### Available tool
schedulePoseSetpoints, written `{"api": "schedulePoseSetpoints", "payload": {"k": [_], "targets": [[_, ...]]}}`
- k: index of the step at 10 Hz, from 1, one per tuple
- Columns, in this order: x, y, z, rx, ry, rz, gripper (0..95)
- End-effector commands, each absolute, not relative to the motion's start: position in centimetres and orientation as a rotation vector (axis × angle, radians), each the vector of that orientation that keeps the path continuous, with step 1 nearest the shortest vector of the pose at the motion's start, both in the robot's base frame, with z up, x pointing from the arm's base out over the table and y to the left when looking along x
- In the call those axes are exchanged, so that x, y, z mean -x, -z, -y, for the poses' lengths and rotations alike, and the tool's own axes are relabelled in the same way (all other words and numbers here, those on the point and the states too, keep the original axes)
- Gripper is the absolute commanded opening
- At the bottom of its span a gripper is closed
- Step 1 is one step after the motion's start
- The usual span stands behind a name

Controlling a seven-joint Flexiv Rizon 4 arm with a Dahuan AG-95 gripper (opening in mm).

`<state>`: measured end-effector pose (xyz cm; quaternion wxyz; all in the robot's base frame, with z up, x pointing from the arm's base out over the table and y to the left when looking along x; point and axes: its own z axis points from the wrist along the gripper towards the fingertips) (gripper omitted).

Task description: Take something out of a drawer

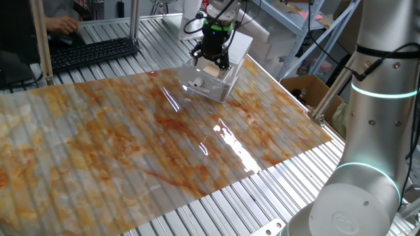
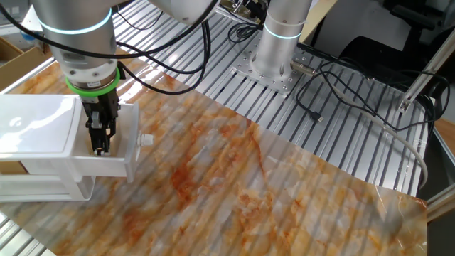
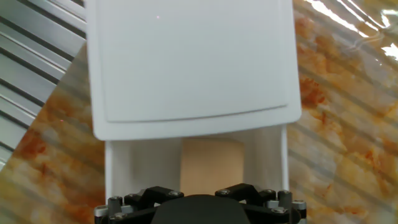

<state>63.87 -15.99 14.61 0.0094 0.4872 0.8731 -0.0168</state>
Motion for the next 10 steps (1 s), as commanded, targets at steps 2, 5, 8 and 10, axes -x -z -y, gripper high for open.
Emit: {"api": "schedulePoseSetpoints", "payload": {"k": [2,5,8,10], "targets": [[-64.0,-14.13,16.24,-1.531,0.016,-2.716,95.0],[-64.16,-13.39,16.04,-1.538,-0.006,-2.698,76.0],[-64.26,-13.59,16.02,-1.487,-0.008,-2.732,19.0],[-64.25,-13.6,16.02,-1.47,0.004,-2.735,0.0]]}}
